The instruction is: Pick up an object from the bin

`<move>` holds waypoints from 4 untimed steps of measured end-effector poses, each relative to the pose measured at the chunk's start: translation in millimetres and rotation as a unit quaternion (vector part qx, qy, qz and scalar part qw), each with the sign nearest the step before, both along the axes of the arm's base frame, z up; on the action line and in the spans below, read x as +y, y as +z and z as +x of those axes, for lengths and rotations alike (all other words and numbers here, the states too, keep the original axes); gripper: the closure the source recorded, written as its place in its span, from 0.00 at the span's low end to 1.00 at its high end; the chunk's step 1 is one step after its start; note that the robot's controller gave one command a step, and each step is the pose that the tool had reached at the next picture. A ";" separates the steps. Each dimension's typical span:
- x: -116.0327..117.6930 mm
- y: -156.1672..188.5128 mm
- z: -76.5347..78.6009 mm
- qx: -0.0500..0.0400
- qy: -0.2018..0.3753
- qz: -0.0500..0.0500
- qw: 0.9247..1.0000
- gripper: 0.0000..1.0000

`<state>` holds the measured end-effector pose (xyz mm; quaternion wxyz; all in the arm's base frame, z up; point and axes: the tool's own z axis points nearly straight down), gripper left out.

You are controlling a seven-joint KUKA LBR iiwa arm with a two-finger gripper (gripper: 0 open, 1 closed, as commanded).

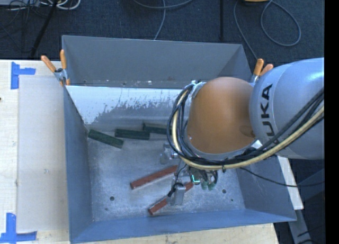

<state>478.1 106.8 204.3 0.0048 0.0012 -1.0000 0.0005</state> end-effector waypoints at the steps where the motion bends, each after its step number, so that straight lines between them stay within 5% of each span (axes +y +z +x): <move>1: -6.1 -135.1 74.9 -0.004 0.157 0.002 0.988 0.00; 3: 5.3 -83.3 55.5 -0.006 0.125 0.002 0.992 0.00; 4: 4.2 -137.1 47.3 -0.002 0.111 0.001 0.994 0.00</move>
Offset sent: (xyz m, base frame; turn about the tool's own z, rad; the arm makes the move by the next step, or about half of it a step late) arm 0.0750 -0.0061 -0.1343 -0.3177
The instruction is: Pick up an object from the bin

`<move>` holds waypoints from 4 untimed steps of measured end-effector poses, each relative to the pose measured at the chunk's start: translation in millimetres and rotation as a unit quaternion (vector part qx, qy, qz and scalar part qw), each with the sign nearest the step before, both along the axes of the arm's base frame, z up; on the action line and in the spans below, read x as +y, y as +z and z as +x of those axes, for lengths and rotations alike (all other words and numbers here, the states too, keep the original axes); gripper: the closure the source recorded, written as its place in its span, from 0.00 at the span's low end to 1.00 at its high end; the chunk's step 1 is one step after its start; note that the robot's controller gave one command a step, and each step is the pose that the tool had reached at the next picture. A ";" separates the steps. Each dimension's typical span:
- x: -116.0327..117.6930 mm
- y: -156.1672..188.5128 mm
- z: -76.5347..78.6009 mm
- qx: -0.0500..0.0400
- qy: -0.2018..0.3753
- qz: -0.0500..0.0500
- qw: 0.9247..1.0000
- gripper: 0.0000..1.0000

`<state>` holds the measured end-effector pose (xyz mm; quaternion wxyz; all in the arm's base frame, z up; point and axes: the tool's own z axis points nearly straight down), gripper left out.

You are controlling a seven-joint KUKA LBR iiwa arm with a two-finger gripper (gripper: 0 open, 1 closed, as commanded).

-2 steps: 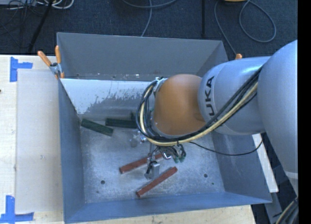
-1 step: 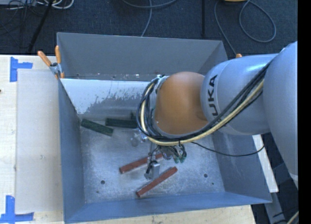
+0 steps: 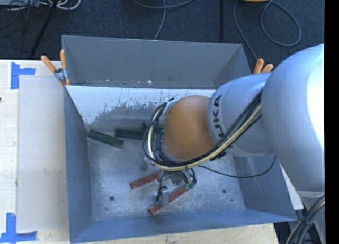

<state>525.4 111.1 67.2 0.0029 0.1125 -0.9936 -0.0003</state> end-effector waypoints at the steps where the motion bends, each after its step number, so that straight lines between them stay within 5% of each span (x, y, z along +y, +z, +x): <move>1: 0.0 0.7 0.7 -0.002 -0.001 0.000 1.000 0.00; 2: -0.1 0.4 0.8 -0.003 -0.002 0.001 1.000 1.00; 4: 0.6 64.0 2.3 -0.004 -0.005 0.000 1.000 1.00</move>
Offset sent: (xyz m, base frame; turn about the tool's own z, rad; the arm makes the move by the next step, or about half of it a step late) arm 0.0000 0.0000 0.0000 0.0000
